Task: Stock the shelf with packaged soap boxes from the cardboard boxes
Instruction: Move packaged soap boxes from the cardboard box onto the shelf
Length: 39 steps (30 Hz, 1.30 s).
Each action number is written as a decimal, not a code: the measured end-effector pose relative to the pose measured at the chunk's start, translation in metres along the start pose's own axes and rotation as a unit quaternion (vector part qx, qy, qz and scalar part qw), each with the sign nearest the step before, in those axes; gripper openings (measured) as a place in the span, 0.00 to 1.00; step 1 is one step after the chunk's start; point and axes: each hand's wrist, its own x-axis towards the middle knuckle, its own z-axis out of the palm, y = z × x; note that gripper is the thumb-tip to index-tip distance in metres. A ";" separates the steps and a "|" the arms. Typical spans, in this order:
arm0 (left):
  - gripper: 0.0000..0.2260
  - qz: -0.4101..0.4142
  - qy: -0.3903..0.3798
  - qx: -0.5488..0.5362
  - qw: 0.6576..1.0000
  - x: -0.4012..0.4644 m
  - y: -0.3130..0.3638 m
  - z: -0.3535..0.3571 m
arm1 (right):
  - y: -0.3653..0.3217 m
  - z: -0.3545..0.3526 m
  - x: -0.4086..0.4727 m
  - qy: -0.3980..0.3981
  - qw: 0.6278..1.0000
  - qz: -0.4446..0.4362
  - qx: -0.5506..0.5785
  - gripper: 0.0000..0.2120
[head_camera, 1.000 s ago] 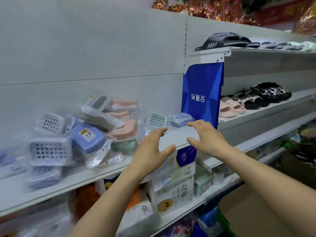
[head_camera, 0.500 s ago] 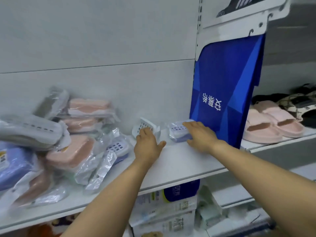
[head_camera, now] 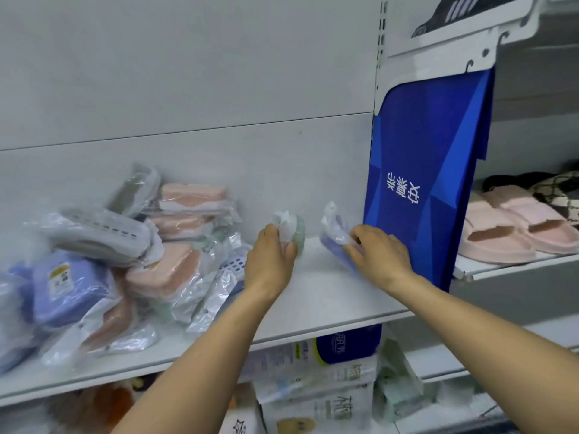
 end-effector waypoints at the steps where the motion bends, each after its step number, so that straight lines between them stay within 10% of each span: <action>1: 0.11 -0.001 0.008 -0.028 1.000 -0.010 -0.001 -0.013 | -0.009 -0.006 -0.009 0.017 0.999 0.013 0.031 0.11; 15: 0.11 0.030 0.106 -0.238 0.965 -0.253 -0.097 -0.248 | -0.261 -0.078 -0.189 0.088 0.953 -0.076 0.281 0.08; 39: 0.09 -0.215 0.246 -0.059 0.943 -0.480 -0.491 -0.605 | -0.790 0.071 -0.349 -0.134 0.873 -0.221 0.413 0.08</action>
